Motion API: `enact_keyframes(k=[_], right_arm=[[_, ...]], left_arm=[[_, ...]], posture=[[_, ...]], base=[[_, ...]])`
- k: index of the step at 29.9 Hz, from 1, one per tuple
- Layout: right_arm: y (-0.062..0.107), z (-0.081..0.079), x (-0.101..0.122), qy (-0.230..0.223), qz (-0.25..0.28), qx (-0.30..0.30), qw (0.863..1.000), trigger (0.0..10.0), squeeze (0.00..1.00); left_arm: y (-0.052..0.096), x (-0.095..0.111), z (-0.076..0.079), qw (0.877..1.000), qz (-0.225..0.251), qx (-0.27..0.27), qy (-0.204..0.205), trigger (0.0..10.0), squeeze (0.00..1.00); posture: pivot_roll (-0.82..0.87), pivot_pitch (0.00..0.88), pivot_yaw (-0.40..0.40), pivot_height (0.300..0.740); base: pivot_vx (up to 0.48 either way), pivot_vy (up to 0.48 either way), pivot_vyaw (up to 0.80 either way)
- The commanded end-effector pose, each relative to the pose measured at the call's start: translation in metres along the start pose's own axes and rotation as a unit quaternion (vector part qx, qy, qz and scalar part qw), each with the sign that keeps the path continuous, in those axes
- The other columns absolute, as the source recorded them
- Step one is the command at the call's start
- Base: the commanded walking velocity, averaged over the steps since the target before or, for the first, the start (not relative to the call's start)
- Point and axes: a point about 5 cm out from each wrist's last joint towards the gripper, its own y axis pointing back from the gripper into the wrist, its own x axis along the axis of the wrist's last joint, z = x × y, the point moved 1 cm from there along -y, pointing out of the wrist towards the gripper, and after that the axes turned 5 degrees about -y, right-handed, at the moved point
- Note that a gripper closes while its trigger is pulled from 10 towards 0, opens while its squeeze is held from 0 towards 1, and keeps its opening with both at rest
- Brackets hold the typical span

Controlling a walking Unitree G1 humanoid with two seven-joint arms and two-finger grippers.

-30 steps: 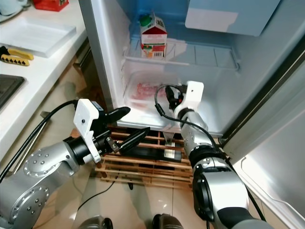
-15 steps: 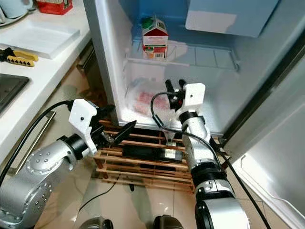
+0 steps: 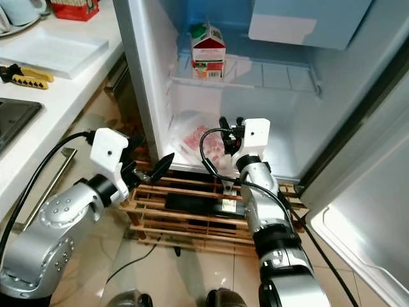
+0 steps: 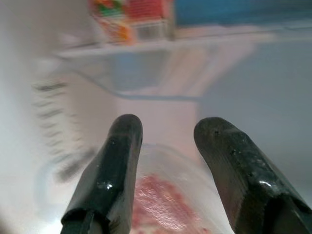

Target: Restocking fridge

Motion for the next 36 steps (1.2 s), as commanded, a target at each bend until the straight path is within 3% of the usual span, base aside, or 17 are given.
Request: enact_keyframes(k=[1, 3, 6, 7, 8, 12, 13, 18, 23, 26, 27, 28, 35, 36], right_arm=[[0.001, -0.005, 0.004, -0.002, -0.002, 0.025, 1.0, 10.0, 0.0], [0.009, -0.011, 0.009, 0.003, -0.01, 0.061, 0.998, 10.0, 0.0], [0.027, -0.014, 0.007, 0.045, -0.084, 0.127, 0.987, 10.0, 0.0], [0.035, -0.013, 0.003, 0.079, -0.126, 0.154, 0.977, 2.7, 0.0], [0.039, -0.012, 0.003, 0.087, -0.144, 0.165, 0.972, 0.0, 0.0], [0.046, -0.011, 0.001, 0.109, -0.188, 0.198, 0.956, 0.0, 0.0], [0.048, -0.01, -0.004, 0.129, -0.225, 0.211, 0.943, 0.0, 0.0], [0.051, -0.009, -0.009, 0.143, -0.276, 0.219, 0.925, 0.0, 0.0], [0.031, 0.0, -0.02, 0.204, -0.309, 0.183, 0.911, 0.0, 0.0], [0.015, 0.009, -0.023, 0.281, -0.317, 0.164, 0.891, 0.0, 0.0], [0.015, 0.009, -0.023, 0.281, -0.317, 0.164, 0.891, 0.0, 0.0], [0.003, 0.013, -0.021, 0.308, -0.319, 0.149, 0.884, 0.0, 0.0], [-0.013, 0.013, -0.021, 0.325, -0.338, 0.151, 0.87, 0.0, 0.0], [-0.022, 0.012, -0.02, 0.341, -0.326, 0.147, 0.87, 0.0, 0.0]], left_arm=[[0.003, 0.006, 0.001, 1.0, 0.013, -0.004, -0.002, 10.0, 0.0], [0.005, 0.007, 0.006, 0.999, 0.019, -0.033, 0.001, 10.0, 0.0], [0.014, 0.008, 0.016, 0.993, 0.018, -0.114, -0.025, 10.0, 0.0], [0.017, 0.008, 0.018, 0.989, 0.014, -0.142, -0.035, 10.0, 0.0], [0.018, 0.008, 0.017, 0.988, 0.011, -0.152, -0.037, 10.0, 0.0], [0.02, 0.008, 0.017, 0.983, 0.003, -0.179, -0.047, 10.0, 0.0], [0.023, 0.006, 0.018, 0.977, -0.009, -0.206, -0.052, 10.0, 0.0], [0.026, 0.005, 0.022, 0.968, -0.02, -0.245, -0.05, 10.0, 0.0], [0.026, 0.005, 0.027, 0.963, -0.023, -0.267, -0.04, 10.0, 0.0], [0.024, 0.004, 0.029, 0.961, -0.027, -0.272, -0.035, 10.0, 0.0], [0.024, 0.004, 0.029, 0.961, -0.027, -0.272, -0.035, 10.0, 0.0], [0.023, 0.004, 0.03, 0.961, -0.027, -0.274, -0.031, 10.0, 0.0], [0.019, 0.005, 0.033, 0.96, -0.028, -0.277, -0.023, 10.0, 0.0], [0.018, 0.004, 0.034, 0.96, -0.03, -0.276, -0.024, 10.0, 0.0]], posture=[[0.03, 0.068, -0.019, 0.74], [0.03, 0.068, -0.017, 0.74], [0.03, 0.067, -0.011, 0.74], [0.03, 0.068, -0.005, 0.74], [0.02, 0.067, -0.001, 0.74], [0.02, 0.064, 0.004, 0.74], [0.02, 0.058, 0.009, 0.74], [0.02, 0.053, 0.01, 0.74], [0.02, 0.056, 0.012, 0.74], [0.03, 0.06, 0.004, 0.74], [0.03, 0.06, 0.004, 0.74], [0.03, 0.066, -0.006, 0.74], [0.03, 0.073, -0.018, 0.74], [0.03, 0.074, -0.018, 0.74]], base=[[0.0, 0.0, 0.0], [0.0, 0.0, 0.0], [0.0, 0.0, 0.0], [0.0, 0.0, 0.0], [0.0, 0.0, 0.0], [0.0, 0.0, 0.0], [0.0, 0.0, 0.0], [0.0, 0.0, 0.0], [0.0, 0.0, 0.0], [0.0, 0.0, 0.0], [0.0, 0.0, 0.0], [0.0, 0.0, 0.0], [0.0, 0.0, 0.0], [0.0, 0.0, 0.0]])
